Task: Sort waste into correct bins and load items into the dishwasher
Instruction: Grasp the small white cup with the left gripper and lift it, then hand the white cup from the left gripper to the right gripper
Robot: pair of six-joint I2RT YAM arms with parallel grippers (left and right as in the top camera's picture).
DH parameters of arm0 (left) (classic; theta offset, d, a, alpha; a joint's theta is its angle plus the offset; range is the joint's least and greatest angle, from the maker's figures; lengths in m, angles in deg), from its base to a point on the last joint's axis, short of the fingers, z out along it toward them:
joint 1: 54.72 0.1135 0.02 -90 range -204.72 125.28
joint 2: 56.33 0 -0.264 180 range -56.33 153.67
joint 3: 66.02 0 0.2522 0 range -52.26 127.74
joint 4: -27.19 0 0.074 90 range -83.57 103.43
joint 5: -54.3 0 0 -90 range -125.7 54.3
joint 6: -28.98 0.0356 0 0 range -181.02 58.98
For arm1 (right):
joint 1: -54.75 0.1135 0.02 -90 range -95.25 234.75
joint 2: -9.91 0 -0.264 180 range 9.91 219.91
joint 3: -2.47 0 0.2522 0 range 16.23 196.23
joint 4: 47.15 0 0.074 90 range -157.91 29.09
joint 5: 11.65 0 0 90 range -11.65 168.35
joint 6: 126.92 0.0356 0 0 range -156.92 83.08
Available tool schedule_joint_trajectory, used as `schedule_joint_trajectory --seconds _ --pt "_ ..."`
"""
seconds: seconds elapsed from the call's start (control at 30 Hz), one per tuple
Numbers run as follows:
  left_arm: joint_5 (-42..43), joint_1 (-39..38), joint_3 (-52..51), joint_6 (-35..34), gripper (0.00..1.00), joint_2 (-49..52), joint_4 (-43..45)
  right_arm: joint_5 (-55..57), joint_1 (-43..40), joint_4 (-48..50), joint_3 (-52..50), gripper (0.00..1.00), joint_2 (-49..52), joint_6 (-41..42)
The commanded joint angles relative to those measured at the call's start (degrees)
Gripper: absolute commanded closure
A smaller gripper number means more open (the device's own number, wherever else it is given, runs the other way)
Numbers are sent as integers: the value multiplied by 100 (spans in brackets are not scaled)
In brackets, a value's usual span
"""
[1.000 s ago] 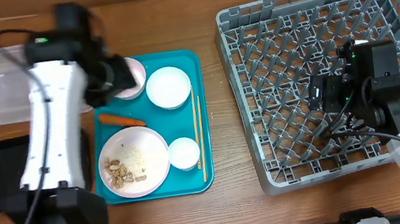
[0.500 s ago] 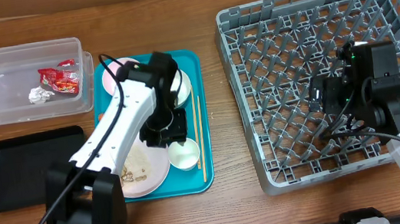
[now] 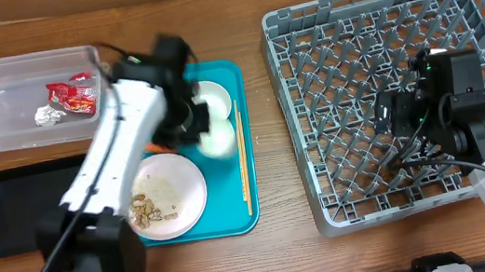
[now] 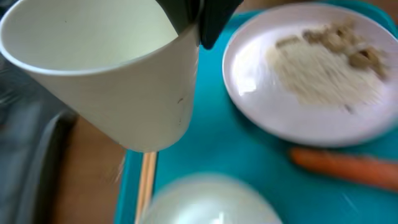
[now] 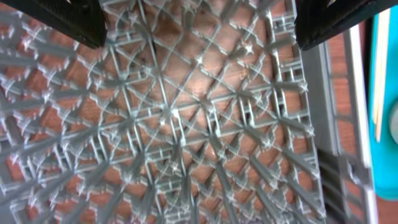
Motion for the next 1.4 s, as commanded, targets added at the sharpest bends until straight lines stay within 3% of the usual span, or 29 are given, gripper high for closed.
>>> schedule_joint_trajectory --seconds 0.0,0.07,0.1,0.13,0.23,0.37,0.83,1.0,1.1,1.3,1.37 --pt "2203 752 916 704 96 -44 330 -79 -17 638 136 0 9 151" --pt "4360 1069 929 855 96 -33 957 -1088 -17 1314 136 0 98 -7" --pt "5195 1143 898 896 96 4 1259 -2553 -17 1832 136 0 247 -452" --pt "5705 1152 892 890 96 55 1447 -3156 -17 2037 136 0 332 -601" --pt "6561 1016 887 841 96 229 1526 -6249 -7 3213 136 0 1001 -774" --pt "6706 811 887 625 96 356 1504 -8382 -7 4354 136 0 1554 -772" --pt "6741 -57 887 326 96 356 1508 -8371 -7 4863 136 0 1604 -769" --pt "6159 -280 887 155 96 356 1508 -8373 -7 4968 136 1 1604 -769" --pt "5987 -352 887 101 96 356 1513 -8371 -7 5058 136 12 1604 -767" --pt "5947 -361 887 -17 95 356 1731 -8376 -7 5053 136 46 1604 -750" --pt "5947 -361 887 -15 91 356 1843 -8373 -7 5056 136 48 1604 -750"
